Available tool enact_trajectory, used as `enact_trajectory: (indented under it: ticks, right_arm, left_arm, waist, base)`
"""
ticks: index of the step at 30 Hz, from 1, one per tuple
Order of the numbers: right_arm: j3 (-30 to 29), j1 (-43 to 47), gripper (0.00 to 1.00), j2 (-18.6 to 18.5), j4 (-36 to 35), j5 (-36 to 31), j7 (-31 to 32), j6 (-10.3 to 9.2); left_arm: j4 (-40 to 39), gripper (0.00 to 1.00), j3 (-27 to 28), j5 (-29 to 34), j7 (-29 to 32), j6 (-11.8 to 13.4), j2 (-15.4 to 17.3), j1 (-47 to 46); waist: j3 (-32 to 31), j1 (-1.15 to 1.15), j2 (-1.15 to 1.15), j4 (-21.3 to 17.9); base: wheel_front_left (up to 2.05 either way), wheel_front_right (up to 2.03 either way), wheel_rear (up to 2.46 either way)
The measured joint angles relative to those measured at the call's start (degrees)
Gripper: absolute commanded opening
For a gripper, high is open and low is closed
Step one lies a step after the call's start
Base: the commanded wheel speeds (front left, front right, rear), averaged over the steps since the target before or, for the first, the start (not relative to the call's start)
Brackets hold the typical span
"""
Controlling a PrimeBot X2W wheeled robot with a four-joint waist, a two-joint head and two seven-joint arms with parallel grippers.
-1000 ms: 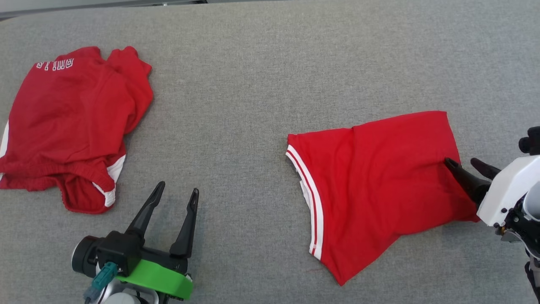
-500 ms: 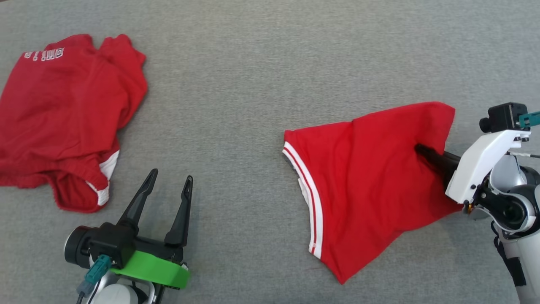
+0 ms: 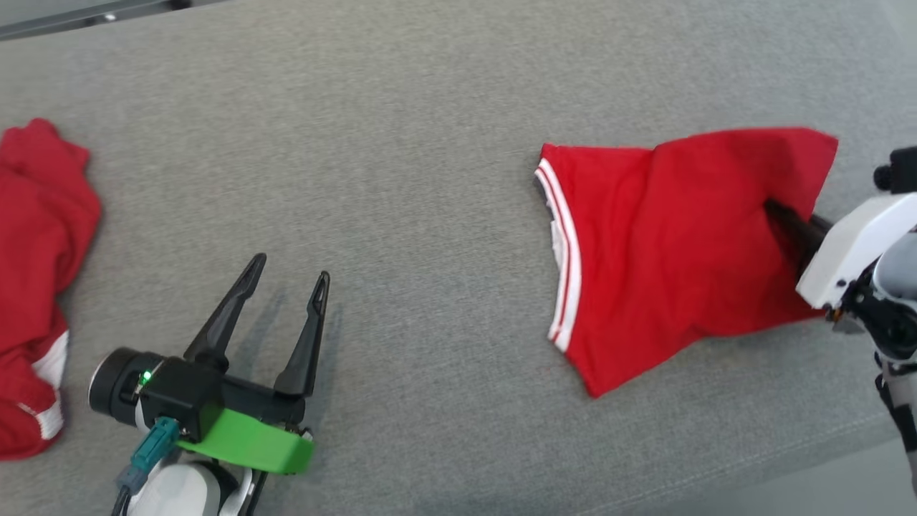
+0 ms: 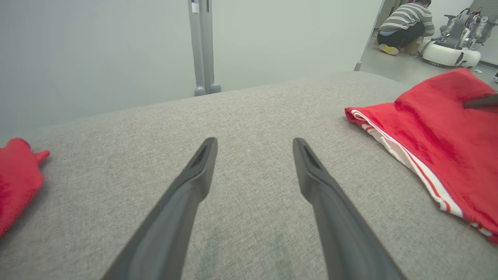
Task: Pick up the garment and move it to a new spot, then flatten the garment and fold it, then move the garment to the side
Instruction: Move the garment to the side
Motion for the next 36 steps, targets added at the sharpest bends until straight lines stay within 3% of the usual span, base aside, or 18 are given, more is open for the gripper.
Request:
enact_trajectory:
  ticks: [5, 9, 14, 18, 23, 24, 26, 27, 30, 36]
  right_arm:
    - [-0.89, -7.37, 0.00, -0.92, 4.33, -4.01, -4.56, 0.01]
    - [-2.54, -12.69, 0.00, -4.44, 7.77, -7.71, -3.94, 0.01]
    - [-4.65, -17.03, 0.00, -11.93, 11.74, -14.04, -1.56, 0.01]
    - [-4.58, -18.46, 0.00, -15.89, 13.92, -17.35, -1.66, 0.01]
    - [-5.06, -19.56, 0.00, -16.52, 17.51, -20.62, -3.57, 0.01]
    - [-5.53, -19.64, 0.07, -16.85, 18.42, -21.92, -3.88, 0.02]
    - [-6.84, -19.82, 0.45, -17.60, 20.60, -23.79, -3.69, 0.01]
    - [-7.75, -19.83, 1.00, -17.64, 21.71, -24.95, -3.58, 0.02]
    - [-9.57, -19.60, 1.00, -17.29, 23.48, -28.83, -4.25, 0.02]
    - [-11.38, -18.18, 1.00, -16.12, 21.63, -32.07, -11.94, 0.02]
  left_arm:
    - [-1.80, 1.00, -1.35, 1.42, 0.45, -0.43, 1.27, -2.37]
    - [-1.82, 1.00, -1.69, 1.96, 0.52, -0.46, 1.77, -3.89]
    - [-1.86, 1.00, -0.49, 1.58, 0.20, -0.20, 2.58, -4.66]
    - [-1.62, 1.00, -0.45, 1.57, -0.08, -0.18, 3.18, -4.71]
    - [-0.21, 1.00, -0.14, 1.49, -0.81, 0.15, 3.32, -4.79]
    - [0.01, 1.00, -0.07, 1.37, -1.00, 0.15, 3.26, -4.79]
    - [0.40, 1.00, -0.10, 1.37, -1.19, 0.18, 3.16, -4.79]
    - [0.59, 1.00, -0.11, 1.35, -1.37, 0.36, 3.04, -4.79]
    - [1.26, 1.00, -0.23, 0.99, -1.64, 0.62, 2.58, -4.71]
    - [2.65, 1.00, -0.12, 0.49, -2.36, 1.19, 1.51, -3.47]
  waist:
    - [2.79, 0.00, 0.00, -1.90]
    - [5.37, 0.00, 0.00, -1.89]
    - [8.30, 0.00, 0.00, 0.53]
    - [9.73, 0.00, 0.00, 2.51]
    - [11.48, 0.01, 0.00, 5.50]
    - [11.69, 0.00, 0.00, 6.01]
    - [11.99, 0.00, 0.00, 6.87]
    - [12.05, 0.00, 0.00, 7.21]
    - [11.55, 0.01, 0.00, 7.71]
    - [8.64, 0.01, 0.00, 7.56]
  base:
    - [0.00, 0.00, 0.00]
    - [0.00, 0.00, 0.00]
    - [0.00, 0.00, 0.00]
    - [0.00, 0.00, 0.00]
    - [0.00, 0.00, 0.00]
    - [0.00, 0.00, 0.00]
    - [0.00, 0.00, 0.00]
    - [0.00, 0.00, 0.00]
    - [0.00, 0.00, 0.00]
    - [0.00, 0.00, 0.00]
